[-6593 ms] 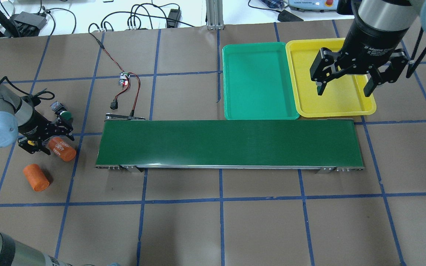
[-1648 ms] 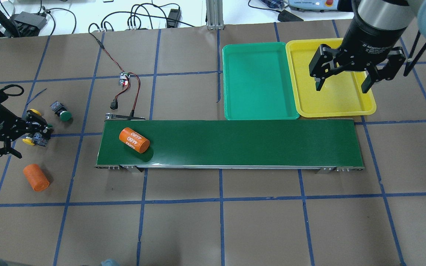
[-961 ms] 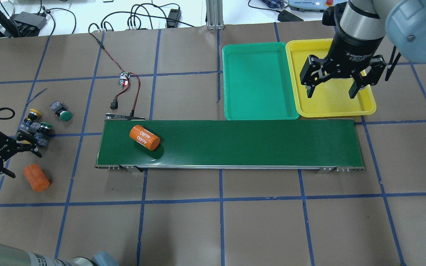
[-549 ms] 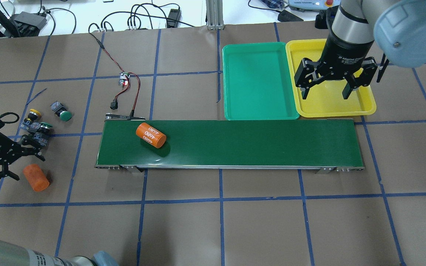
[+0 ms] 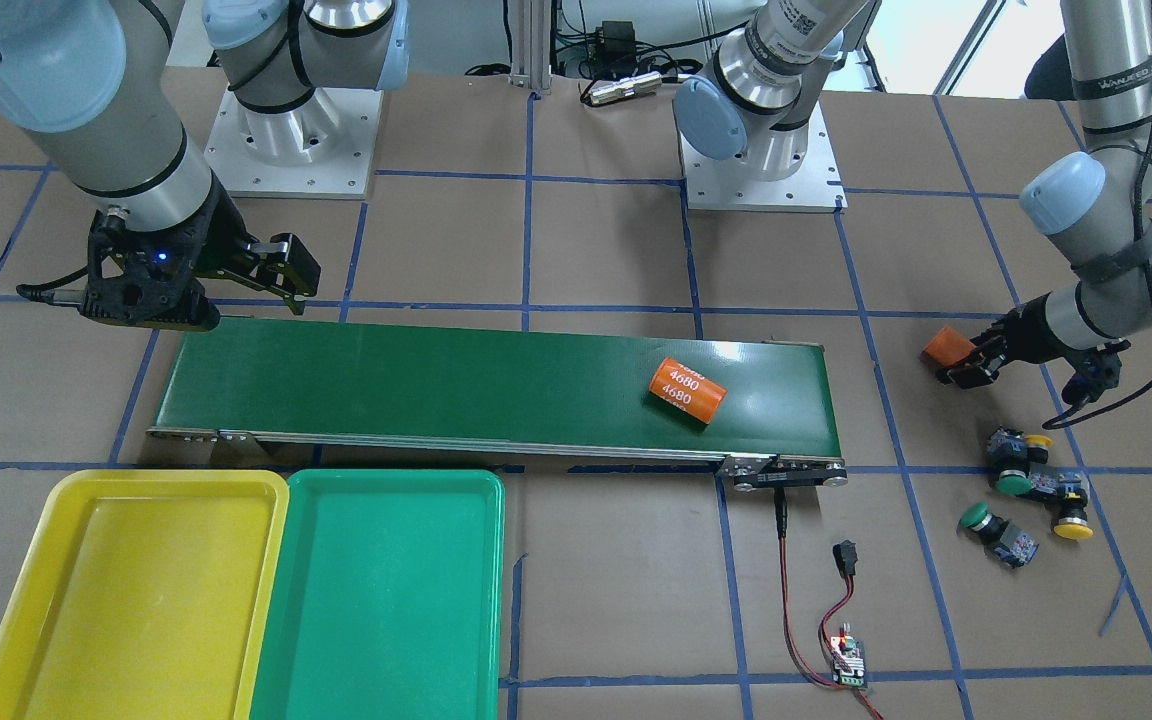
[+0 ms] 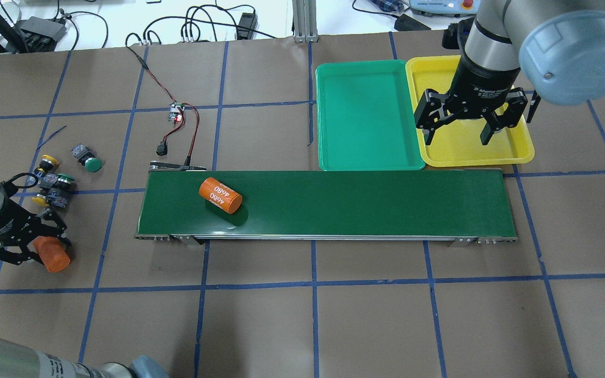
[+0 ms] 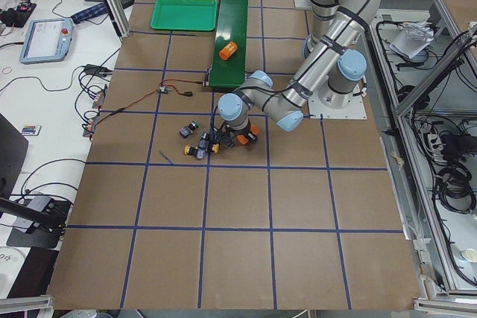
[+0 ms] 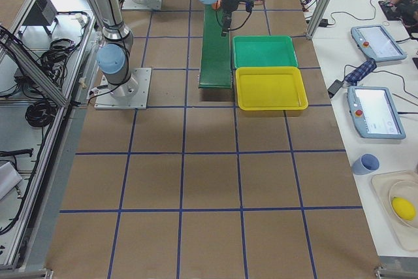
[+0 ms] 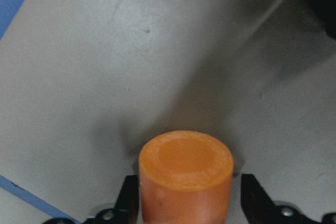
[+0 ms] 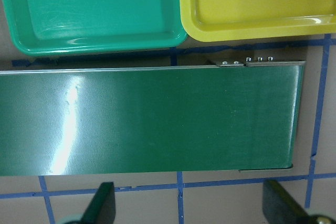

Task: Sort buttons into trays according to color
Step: 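Grasp a second orange cylinder with the left gripper while the right arm lowers, then carry the second cylinder to the belt while the right gripper moves over the belt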

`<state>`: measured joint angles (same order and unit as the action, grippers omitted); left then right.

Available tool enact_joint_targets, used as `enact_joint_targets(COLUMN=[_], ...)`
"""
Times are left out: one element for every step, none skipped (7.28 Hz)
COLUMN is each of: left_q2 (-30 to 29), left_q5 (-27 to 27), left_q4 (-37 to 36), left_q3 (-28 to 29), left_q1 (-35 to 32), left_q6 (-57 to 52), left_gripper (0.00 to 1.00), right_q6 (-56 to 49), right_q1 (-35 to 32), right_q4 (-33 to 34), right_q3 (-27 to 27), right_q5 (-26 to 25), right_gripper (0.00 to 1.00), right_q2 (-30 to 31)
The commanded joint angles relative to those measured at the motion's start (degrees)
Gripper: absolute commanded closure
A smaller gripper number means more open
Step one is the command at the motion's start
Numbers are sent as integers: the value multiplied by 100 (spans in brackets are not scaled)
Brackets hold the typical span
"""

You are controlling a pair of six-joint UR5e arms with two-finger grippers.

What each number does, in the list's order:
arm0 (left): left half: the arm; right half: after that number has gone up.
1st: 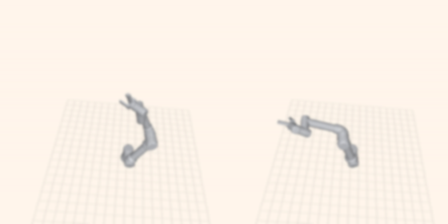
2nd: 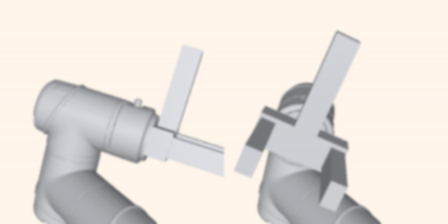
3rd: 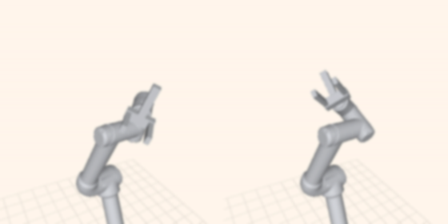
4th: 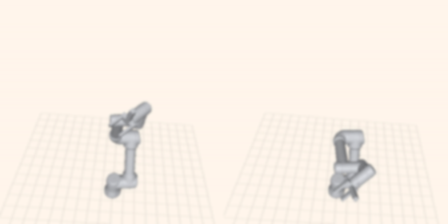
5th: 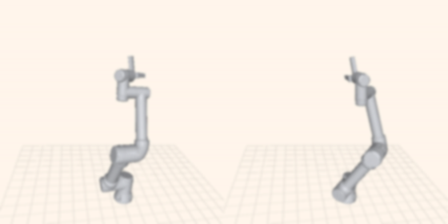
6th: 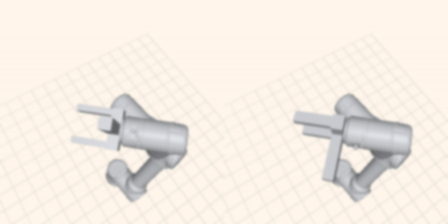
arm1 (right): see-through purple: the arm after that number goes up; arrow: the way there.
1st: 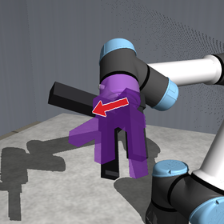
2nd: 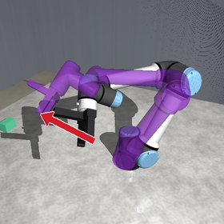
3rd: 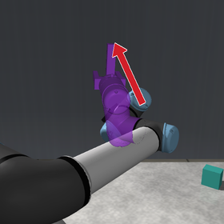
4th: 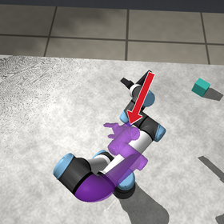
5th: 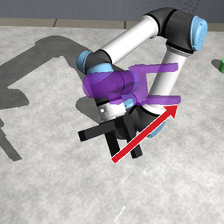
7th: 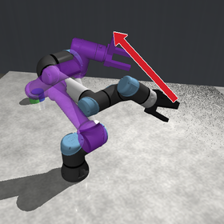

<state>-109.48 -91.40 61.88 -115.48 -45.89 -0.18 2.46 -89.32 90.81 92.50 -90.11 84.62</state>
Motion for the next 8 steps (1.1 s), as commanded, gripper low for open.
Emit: enact_joint_targets(left_q2=[127, 346, 592, 760, 909, 1050, 1173, 1270], left_q5=[-18, 8, 69, 252, 245, 254, 271, 428], left_q4=[43, 322, 446, 447, 447, 517, 587, 649], left_q3=[-1, 86, 130, 200, 331, 394, 403, 377], left_q1=[-7, -33, -95, -339, -768, -1207, -1620, -2025], left_q6=[27, 62, 306, 822, 1297, 1963, 2561, 3394], left_gripper=[100, 100, 100, 100, 100, 100, 100, 100], right_q6=[0, 0, 0, 0, -9, -9, -17, -270], right_q1=[-6, -6, -6, -6, -6, -6, -15, -24], right_q4=[16, 16, 16, 16, 16, 16, 34, 95], right_q3=[5, 5, 5, 5, 5, 5, 5, 48], right_q5=[2, 2, 2, 2, 2, 2, 2, 2], right_gripper=[0, 0, 0, 0, 0, 0, 0, 0], right_q2=[-33, -42, -42, -68, -86, -86, -86, -95])
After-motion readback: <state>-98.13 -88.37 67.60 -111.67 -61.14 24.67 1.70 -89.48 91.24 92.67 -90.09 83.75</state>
